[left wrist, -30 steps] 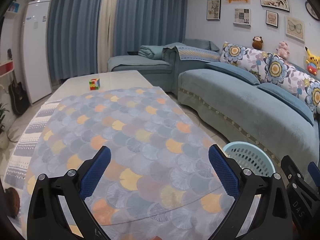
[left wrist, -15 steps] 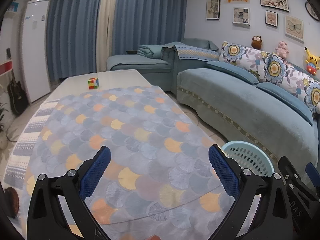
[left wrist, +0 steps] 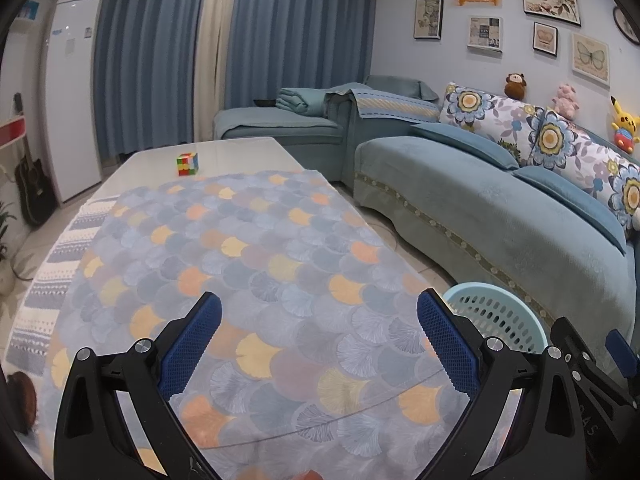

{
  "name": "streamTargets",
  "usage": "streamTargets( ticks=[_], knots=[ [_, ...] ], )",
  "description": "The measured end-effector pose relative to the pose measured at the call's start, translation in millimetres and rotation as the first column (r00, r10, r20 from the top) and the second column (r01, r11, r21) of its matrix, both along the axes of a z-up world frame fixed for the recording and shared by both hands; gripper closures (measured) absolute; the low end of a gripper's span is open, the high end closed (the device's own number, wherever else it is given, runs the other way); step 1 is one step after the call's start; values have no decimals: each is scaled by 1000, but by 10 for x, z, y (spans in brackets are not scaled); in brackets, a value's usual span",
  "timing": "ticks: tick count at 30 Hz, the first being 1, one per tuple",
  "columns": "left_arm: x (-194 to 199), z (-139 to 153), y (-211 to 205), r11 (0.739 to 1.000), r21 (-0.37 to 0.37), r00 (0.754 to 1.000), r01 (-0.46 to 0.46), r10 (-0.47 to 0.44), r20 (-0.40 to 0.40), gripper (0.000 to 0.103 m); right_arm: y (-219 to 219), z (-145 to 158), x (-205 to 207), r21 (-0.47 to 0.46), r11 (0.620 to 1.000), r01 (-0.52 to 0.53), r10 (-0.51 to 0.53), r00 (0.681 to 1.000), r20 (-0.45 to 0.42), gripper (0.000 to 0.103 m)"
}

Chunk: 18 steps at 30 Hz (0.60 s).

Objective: Collect trash

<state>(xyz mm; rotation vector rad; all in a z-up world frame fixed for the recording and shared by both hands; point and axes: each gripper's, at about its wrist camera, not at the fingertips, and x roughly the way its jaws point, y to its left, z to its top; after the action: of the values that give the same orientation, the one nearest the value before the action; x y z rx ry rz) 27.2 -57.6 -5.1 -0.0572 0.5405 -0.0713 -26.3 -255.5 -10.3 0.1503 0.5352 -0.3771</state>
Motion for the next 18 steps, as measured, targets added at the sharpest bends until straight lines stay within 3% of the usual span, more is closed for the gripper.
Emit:
streamTargets(
  ticks=[18],
  knots=[
    [-12,-17,-12,1000,11,1000,3,-3,-2,8,-19,4,-4,0,1000,-4,4,1000,-5,11]
  ],
)
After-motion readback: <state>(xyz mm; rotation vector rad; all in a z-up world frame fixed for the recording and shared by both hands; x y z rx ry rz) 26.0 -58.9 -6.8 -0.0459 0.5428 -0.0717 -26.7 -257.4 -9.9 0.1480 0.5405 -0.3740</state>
